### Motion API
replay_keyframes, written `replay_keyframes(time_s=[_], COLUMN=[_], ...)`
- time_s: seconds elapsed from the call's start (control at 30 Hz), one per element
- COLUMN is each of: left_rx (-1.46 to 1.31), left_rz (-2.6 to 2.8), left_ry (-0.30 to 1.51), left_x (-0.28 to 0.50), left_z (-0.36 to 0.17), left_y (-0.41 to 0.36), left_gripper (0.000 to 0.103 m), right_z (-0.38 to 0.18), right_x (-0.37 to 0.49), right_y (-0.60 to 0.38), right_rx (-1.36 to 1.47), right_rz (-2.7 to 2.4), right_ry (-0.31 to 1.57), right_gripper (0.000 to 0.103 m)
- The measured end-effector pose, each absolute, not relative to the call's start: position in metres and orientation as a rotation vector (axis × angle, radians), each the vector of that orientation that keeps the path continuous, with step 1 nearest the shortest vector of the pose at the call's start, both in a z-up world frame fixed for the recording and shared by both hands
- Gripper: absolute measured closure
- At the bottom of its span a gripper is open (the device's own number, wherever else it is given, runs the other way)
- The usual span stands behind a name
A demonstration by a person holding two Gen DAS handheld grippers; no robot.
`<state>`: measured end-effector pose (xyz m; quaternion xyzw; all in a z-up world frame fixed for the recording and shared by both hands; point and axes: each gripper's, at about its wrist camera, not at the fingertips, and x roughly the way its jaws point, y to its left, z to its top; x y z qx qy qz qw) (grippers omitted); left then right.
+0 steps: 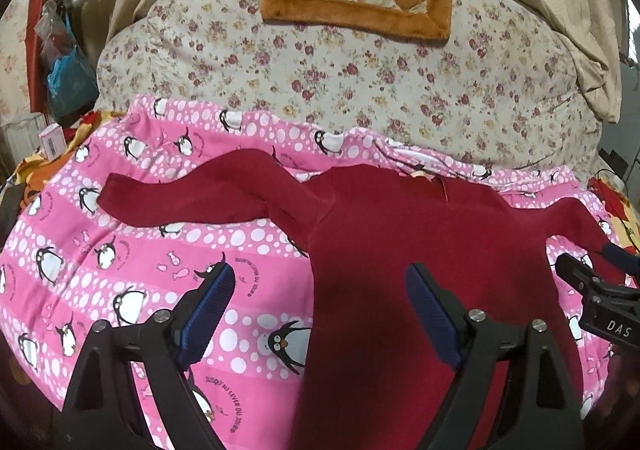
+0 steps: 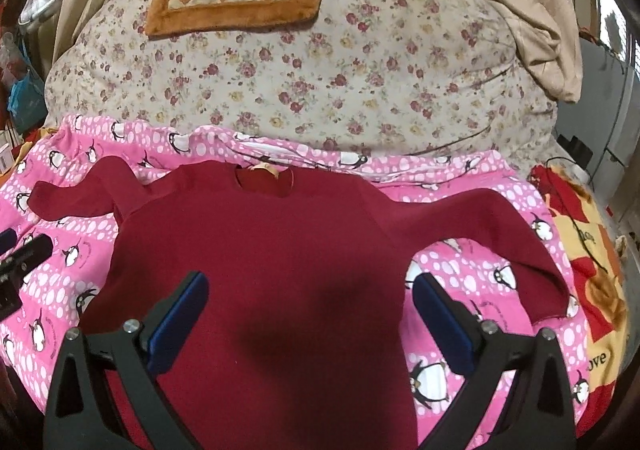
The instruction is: Fold small clothes
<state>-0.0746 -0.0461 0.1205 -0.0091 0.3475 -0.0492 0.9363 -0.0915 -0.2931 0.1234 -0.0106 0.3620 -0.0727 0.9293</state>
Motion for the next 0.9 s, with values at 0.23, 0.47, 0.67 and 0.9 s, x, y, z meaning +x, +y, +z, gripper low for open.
replay_keyframes(time_s=[0.23,0.47,0.67,0.9], left_rx=[-0.035,-0.042,-0.060,-0.064], left_rz=[-0.075,-0.057,-0.044,-0.027], left_ry=[0.739,0.754,0.764,0.779], left_x=[-0.054,-0.039,-0.032,-0.026], left_z=[0.107,0.099,0.093,0.086], left_y=[-0.041,-0.035,-0.029,-0.022], left_gripper=[0.033,0.033,0.034,0.034], right_z=[0.109,0.098,0.087,0.079], right_x=[-0.067,-0.050,-0.045,-0.039], right_y=[-0.289,-0.279,-0.272,-0.267], right_rx=[0.002,0.002,-0.010,-0.007], right_rz=[-0.112,-0.086,-0.079,-0.069], right_ry=[0.775,0.788,0.805,0.817], right_gripper=[0.000,0.000,0.000,0.000])
